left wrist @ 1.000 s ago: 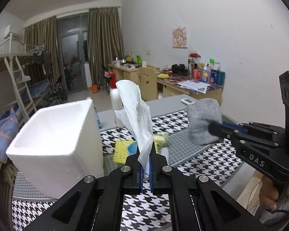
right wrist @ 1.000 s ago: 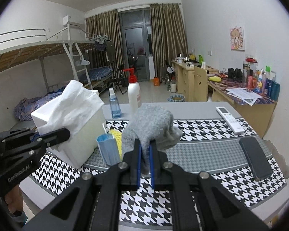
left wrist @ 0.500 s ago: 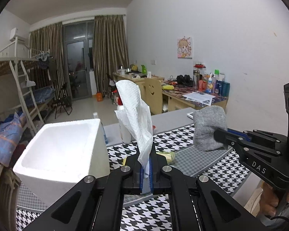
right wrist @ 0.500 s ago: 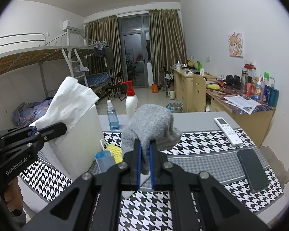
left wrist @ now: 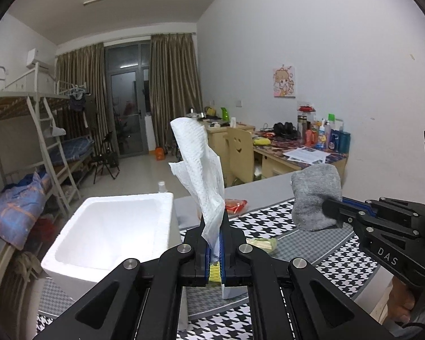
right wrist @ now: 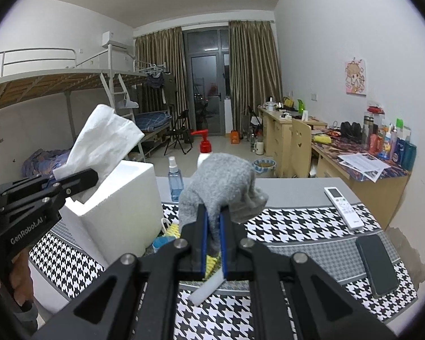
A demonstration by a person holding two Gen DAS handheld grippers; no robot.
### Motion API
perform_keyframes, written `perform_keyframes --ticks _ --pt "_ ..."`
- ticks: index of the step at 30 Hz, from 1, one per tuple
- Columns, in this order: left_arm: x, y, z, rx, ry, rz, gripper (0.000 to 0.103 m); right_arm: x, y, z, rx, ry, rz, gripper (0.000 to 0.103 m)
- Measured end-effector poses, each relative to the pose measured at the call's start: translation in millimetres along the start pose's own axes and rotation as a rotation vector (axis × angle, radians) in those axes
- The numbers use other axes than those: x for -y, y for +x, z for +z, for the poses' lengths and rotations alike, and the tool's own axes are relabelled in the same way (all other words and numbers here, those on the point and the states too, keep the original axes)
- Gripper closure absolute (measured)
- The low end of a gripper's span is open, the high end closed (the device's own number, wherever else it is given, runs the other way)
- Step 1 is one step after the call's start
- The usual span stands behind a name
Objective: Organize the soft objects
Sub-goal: 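Lift the tissue and sock and carry both toward the white foam box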
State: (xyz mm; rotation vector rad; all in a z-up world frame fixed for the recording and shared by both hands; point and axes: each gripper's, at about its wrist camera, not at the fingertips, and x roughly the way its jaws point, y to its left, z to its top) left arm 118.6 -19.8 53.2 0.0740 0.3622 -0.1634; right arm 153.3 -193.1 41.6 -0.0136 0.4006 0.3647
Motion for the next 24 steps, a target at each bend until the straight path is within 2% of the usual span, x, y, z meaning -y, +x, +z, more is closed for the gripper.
perform_keyframes --ticks 24 --pt "-25 2 10 0.031 -0.034 0.091 0.099 -24 17 20 0.024 -0.035 0.062 0.093"
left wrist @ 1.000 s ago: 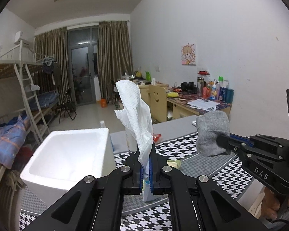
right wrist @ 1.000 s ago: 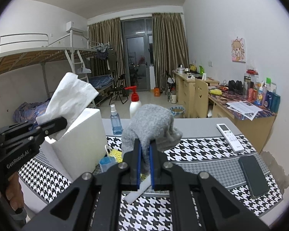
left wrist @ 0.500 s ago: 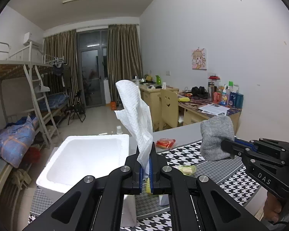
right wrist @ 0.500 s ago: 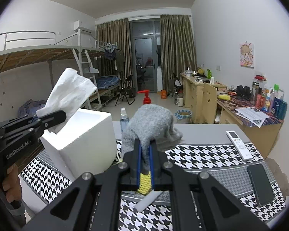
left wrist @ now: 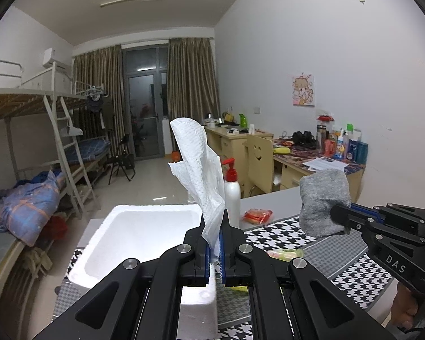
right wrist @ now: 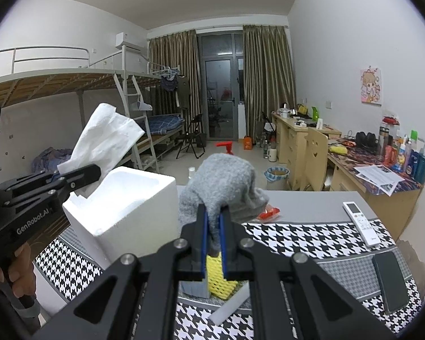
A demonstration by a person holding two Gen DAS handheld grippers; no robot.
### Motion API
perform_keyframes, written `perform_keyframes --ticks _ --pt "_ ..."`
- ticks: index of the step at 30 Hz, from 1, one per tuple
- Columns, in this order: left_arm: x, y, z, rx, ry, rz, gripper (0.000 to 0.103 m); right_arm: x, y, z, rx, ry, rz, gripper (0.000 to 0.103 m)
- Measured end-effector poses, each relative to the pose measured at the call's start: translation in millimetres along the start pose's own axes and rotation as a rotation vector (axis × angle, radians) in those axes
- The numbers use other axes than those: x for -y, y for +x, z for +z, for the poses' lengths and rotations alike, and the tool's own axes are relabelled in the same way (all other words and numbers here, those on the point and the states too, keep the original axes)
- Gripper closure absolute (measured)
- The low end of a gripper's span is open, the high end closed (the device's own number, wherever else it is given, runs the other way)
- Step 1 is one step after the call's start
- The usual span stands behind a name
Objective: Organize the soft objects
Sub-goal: 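Lift the tissue and sock and carry both toward the white foam box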
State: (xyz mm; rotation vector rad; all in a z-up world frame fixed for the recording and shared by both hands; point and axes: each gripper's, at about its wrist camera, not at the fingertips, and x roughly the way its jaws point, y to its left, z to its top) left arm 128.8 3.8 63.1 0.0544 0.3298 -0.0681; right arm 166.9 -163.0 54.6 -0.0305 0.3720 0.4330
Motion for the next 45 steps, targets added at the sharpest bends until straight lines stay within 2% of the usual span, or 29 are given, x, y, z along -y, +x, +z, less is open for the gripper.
perform_keyframes --ticks 28,37,45 --pt "-34 0 2 -0.003 -0.049 0.114 0.099 -34 19 19 0.012 -0.037 0.123 0.093" --pt "-45 5 -2 -0.032 -0.07 0.137 0.099 -46 30 21 -0.012 -0.049 0.165 0.093" --pt "-54 20 -5 -0.071 -0.079 0.132 0.099 -52 40 21 -0.034 -0.06 0.163 0.093"
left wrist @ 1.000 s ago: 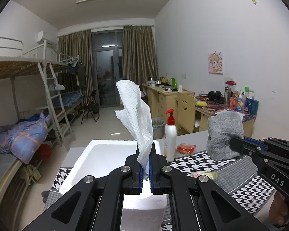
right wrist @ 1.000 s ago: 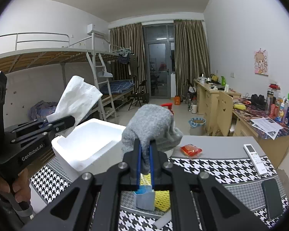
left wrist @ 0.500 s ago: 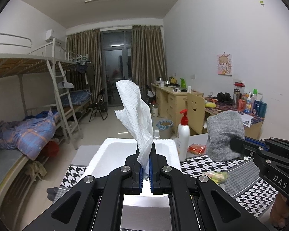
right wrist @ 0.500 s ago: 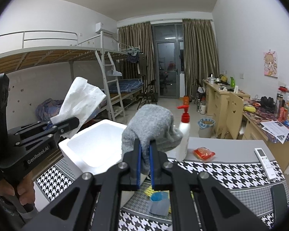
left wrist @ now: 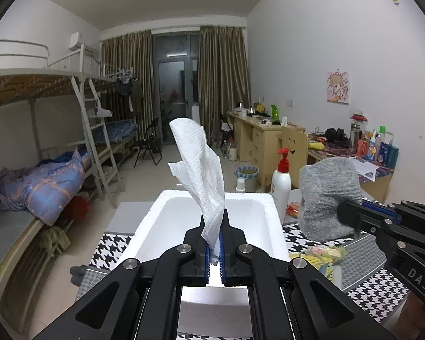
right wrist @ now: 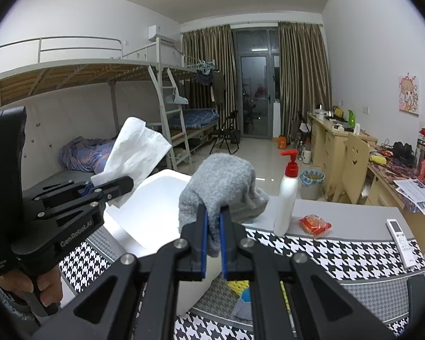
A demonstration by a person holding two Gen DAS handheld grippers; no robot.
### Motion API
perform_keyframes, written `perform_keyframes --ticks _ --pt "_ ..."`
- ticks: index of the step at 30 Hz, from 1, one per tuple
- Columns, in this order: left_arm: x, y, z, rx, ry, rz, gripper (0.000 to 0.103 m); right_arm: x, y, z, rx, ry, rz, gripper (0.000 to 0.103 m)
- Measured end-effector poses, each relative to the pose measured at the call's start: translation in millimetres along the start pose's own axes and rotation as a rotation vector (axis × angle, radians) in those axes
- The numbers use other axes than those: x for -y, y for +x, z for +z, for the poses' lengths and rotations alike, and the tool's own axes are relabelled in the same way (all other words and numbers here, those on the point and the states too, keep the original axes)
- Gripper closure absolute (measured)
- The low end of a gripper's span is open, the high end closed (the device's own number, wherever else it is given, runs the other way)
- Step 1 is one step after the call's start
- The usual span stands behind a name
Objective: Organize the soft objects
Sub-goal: 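Release the white tissue from the left gripper into the foam box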
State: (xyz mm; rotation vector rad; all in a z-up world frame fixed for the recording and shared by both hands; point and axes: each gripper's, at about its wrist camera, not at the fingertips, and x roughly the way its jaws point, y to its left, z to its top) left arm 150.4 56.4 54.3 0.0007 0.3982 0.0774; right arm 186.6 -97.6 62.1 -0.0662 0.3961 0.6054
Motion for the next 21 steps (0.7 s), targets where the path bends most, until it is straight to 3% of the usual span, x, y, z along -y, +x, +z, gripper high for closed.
perform_keyframes --ticks 11,12,14,15,16,21 --pt "-14 31 -5 -0.081 -0.02 -0.012 0.095 -7 13 1 -0.03 -0.006 -0.025 0.093" --pt "-15 32 -6 -0.086 -0.021 -0.014 0.09 -9 15 1 -0.031 -0.008 -0.025 0.093" --pt "-18 33 -8 -0.088 -0.024 -0.028 0.067 -12 17 1 -0.035 -0.011 -0.027 0.093" --pt "-19 33 -9 -0.085 -0.025 -0.031 0.044 -13 19 0 -0.039 -0.01 -0.028 0.093" --pt "-20 31 -10 -0.074 -0.029 -0.031 0.031 -13 20 0 -0.041 -0.01 -0.029 0.093" --pt "-26 30 -11 -0.064 -0.05 -0.024 0.023 -13 27 -1 -0.058 -0.007 -0.042 0.093"
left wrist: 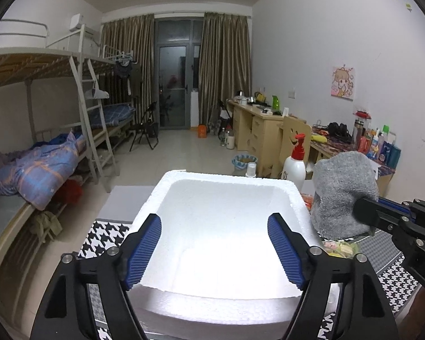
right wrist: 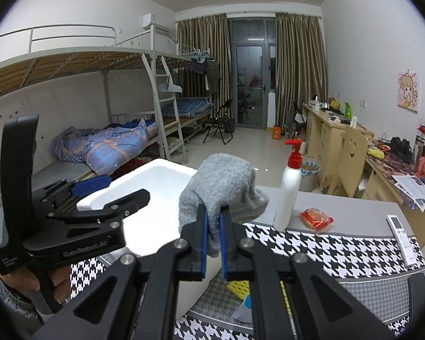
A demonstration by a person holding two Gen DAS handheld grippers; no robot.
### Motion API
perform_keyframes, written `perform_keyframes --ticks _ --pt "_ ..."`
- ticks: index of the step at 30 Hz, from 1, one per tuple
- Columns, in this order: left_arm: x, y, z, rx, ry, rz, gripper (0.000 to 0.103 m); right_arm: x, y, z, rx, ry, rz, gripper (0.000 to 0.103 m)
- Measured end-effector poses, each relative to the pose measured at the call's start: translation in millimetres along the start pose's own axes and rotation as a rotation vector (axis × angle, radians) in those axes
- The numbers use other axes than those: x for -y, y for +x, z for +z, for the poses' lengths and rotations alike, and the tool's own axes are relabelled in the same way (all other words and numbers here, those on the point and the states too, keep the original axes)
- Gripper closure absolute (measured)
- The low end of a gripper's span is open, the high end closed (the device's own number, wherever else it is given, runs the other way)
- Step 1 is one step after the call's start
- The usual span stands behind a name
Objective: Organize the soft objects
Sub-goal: 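Release the white tissue from the left gripper into the foam box, then lower the grey sock into the foam box and open the right gripper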
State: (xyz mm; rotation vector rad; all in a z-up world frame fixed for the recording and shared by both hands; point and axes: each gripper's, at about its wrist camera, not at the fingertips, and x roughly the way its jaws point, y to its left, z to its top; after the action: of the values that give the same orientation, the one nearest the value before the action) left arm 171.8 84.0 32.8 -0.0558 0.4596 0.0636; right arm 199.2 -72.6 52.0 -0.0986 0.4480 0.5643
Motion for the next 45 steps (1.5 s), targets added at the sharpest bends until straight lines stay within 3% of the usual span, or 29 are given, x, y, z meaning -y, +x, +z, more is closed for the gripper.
perform_keyframes --ticks 21,45 --pt "-17 -23 2 0.079 -0.024 0.084 0.006 -15 13 7 -0.001 -0.037 0.013 0.092" --pt "-46 -45 -4 0.126 -0.074 0.162 0.003 -46 29 20 -0.001 -0.09 0.095 0.092"
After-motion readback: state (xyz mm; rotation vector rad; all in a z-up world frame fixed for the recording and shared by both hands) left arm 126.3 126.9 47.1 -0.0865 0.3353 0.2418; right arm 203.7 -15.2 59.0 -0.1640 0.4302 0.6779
